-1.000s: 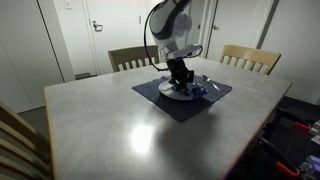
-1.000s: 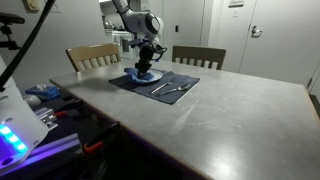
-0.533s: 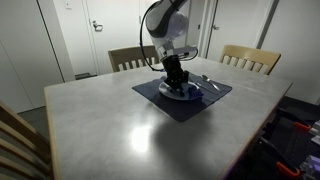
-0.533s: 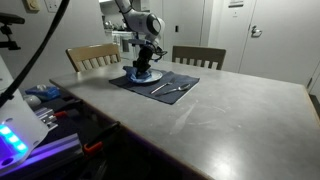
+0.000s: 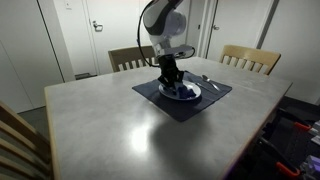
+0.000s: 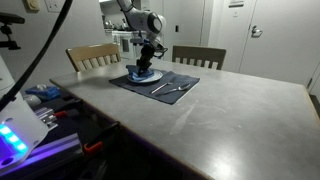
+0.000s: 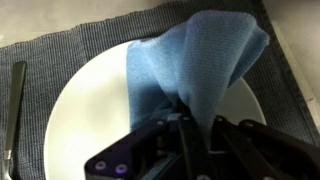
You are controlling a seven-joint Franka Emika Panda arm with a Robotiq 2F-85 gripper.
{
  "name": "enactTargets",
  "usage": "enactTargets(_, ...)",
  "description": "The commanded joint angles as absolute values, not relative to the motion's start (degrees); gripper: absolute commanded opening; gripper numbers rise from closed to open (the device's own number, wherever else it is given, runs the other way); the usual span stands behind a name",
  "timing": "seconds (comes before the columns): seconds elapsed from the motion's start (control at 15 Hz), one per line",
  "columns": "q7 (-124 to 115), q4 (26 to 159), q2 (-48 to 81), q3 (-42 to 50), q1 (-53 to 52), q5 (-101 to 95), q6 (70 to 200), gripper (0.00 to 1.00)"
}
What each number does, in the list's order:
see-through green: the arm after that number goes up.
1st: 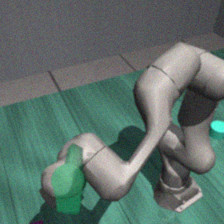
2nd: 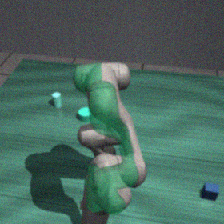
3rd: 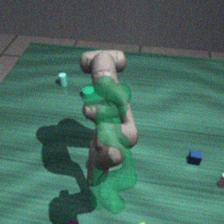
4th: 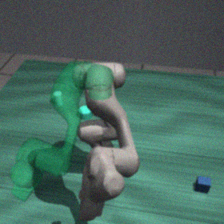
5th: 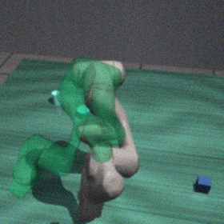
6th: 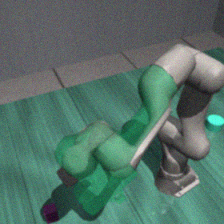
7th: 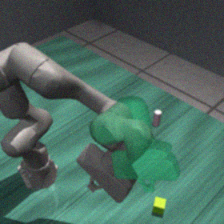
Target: Use the blue towel to wipe the white plate
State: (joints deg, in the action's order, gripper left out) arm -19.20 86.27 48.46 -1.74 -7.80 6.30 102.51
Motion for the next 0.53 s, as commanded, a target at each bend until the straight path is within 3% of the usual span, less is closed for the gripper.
enactTargets(0.0, -24.2, 86.0, 50.3, 0.0, -8.4, 7.3, 109.3, 0.03)
enactTargets(0.47, -34.2, 87.9, 48.8, 2.3, -8.6, 6.9, 111.4, 0.03)
